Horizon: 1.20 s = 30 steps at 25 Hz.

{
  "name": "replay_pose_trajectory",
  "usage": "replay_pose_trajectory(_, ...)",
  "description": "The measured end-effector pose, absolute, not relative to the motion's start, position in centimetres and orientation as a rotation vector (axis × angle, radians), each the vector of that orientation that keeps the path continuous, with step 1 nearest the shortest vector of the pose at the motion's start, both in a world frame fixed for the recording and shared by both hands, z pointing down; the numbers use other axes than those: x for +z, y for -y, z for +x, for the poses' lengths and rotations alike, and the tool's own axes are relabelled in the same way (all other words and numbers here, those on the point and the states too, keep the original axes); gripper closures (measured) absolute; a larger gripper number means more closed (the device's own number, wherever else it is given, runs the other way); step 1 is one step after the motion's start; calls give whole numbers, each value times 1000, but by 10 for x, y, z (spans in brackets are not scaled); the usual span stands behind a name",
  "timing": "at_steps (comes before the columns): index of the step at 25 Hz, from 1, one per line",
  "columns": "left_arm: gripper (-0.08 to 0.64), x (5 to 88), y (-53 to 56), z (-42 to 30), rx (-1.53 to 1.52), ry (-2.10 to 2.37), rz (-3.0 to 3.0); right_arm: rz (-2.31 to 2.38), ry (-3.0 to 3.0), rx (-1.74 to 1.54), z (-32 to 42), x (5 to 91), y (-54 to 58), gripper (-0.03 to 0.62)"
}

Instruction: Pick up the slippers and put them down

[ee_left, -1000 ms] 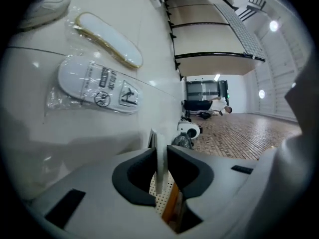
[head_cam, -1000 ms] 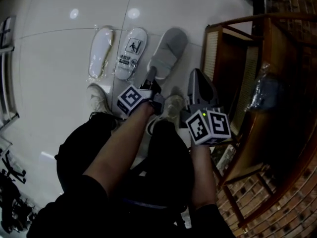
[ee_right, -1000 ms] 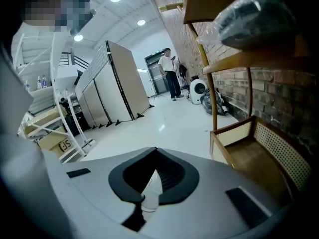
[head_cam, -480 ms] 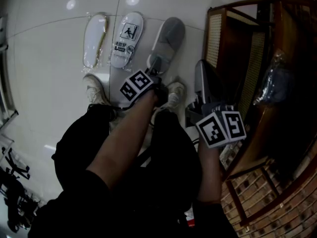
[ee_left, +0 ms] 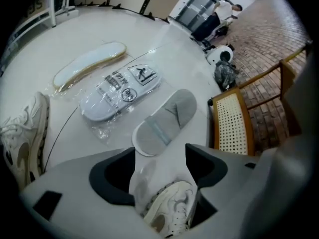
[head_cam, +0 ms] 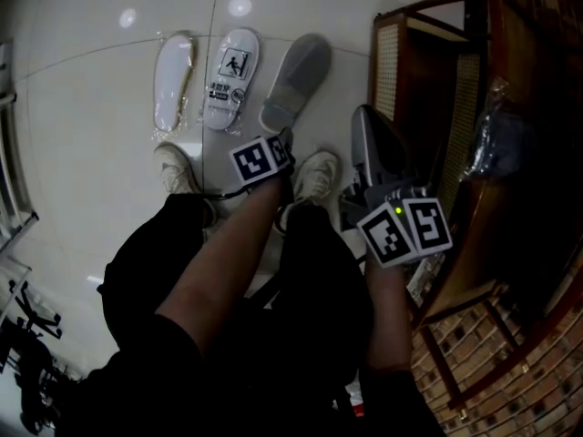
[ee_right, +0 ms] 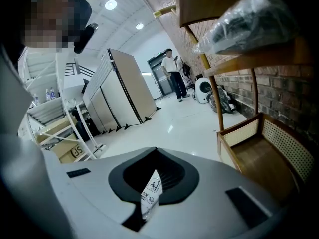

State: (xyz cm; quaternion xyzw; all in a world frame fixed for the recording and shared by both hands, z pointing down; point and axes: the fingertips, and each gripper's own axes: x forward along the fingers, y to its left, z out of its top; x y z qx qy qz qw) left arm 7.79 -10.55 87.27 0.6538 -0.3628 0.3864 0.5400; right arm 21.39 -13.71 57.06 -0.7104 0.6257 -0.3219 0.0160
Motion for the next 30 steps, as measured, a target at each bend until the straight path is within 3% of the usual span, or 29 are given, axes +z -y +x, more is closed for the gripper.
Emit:
replay_pose_trajectory(11, 245, 749, 207, 148, 859, 705, 2137, -2356, -1989, -812, 226, 527, 151, 584)
replay_pose_trajectory(19, 265, 579, 285, 147, 706, 732, 2576, -2365, -2041, -499, 216, 420, 186, 584)
replay_pose_trajectory(25, 265, 452, 286, 118, 517, 785, 2744, -2371, -2016, -406, 191, 348, 161, 584)
replay_pose_trajectory(30, 265, 327, 290, 110, 262, 854, 2877, -2384, -2049, -122, 187, 251, 155, 584)
